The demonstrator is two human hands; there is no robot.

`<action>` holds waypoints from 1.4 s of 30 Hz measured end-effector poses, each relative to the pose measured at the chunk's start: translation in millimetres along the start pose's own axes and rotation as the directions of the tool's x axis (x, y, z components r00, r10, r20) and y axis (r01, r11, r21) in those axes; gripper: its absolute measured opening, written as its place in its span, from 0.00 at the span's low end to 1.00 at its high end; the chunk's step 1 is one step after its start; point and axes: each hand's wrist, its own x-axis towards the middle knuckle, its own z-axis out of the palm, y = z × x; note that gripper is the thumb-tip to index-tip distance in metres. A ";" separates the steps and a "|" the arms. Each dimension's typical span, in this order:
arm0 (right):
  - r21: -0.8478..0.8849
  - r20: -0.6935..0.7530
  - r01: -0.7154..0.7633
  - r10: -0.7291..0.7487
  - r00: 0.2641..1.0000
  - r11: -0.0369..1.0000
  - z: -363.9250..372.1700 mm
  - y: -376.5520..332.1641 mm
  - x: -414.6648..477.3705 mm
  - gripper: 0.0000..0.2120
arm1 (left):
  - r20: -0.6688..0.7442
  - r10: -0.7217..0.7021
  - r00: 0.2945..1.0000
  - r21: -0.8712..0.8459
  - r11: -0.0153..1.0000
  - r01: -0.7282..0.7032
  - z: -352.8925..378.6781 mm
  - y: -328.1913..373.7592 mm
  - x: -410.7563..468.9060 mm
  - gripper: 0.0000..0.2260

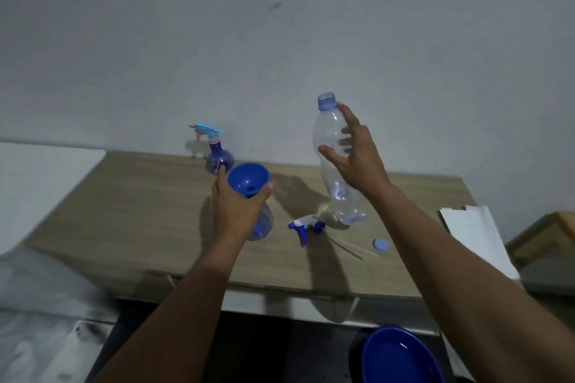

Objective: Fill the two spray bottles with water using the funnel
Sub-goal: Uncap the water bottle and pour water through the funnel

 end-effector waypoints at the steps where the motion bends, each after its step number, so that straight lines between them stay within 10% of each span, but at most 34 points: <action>1: -0.041 0.070 0.035 -0.032 0.997 0.999 -2.2 -9.0 5.6 0.40 | 0.010 -0.010 1.000 -0.005 1.000 0.010 -0.5 -0.1 1.4 0.42; 11: -0.380 0.507 0.226 -0.003 0.862 0.897 15.8 -69.4 27.4 0.40 | 0.050 -0.049 0.998 0.025 0.999 0.048 -11.3 1.9 13.3 0.32; 42: -0.708 0.636 0.451 0.213 0.742 0.543 33.4 -79.9 15.2 0.42 | 0.253 0.111 0.961 0.025 0.992 -0.121 -23.7 -7.9 35.6 0.25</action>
